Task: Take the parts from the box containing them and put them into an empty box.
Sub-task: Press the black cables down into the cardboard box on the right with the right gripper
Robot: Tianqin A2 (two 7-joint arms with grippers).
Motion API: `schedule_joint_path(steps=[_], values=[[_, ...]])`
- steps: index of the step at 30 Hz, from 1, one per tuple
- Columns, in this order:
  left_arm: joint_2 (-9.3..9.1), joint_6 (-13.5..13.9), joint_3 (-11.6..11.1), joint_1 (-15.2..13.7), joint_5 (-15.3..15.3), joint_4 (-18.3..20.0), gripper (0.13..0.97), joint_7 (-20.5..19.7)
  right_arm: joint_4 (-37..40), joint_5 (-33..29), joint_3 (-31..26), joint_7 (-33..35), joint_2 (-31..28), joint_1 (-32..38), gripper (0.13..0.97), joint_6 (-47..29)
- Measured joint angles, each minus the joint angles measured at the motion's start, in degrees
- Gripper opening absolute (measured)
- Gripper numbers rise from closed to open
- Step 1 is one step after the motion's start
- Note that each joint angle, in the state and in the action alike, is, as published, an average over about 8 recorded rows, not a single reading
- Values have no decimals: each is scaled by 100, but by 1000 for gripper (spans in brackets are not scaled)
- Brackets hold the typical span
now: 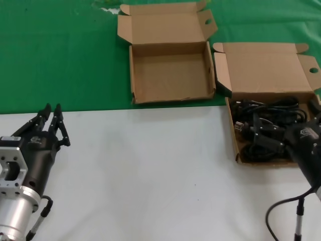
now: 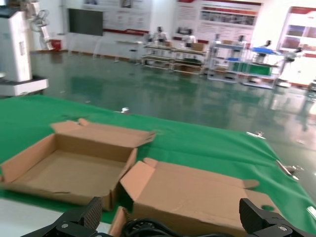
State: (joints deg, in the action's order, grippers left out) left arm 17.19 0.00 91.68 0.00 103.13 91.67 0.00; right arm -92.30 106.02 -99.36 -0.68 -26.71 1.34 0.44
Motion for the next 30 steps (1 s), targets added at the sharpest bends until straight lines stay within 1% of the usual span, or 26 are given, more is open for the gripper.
schedule_joint_path(steps=[4, 7, 12, 16, 21, 30], values=[[0, 0, 0, 0, 0, 0, 220, 0, -51, 17, -154, -113, -453, 33, 966, -220], [0, 0, 0, 0, 0, 0, 180, 0, -84, -17, -215, -170, -834, 63, 966, -527], [0, 0, 0, 0, 0, 0, 160, 0, -76, -88, -188, -67, -1421, 137, 966, -1271], [0, 0, 0, 0, 0, 0, 140, 0, 38, -107, -110, 216, -1784, 287, 966, -1939], [0, 0, 0, 0, 0, 0, 140, 0, 306, -187, -58, 648, -2179, 662, 966, -2704], [0, 0, 0, 0, 0, 0, 139, 0, 904, -621, -246, 1333, -2779, 1531, 966, -3855]])
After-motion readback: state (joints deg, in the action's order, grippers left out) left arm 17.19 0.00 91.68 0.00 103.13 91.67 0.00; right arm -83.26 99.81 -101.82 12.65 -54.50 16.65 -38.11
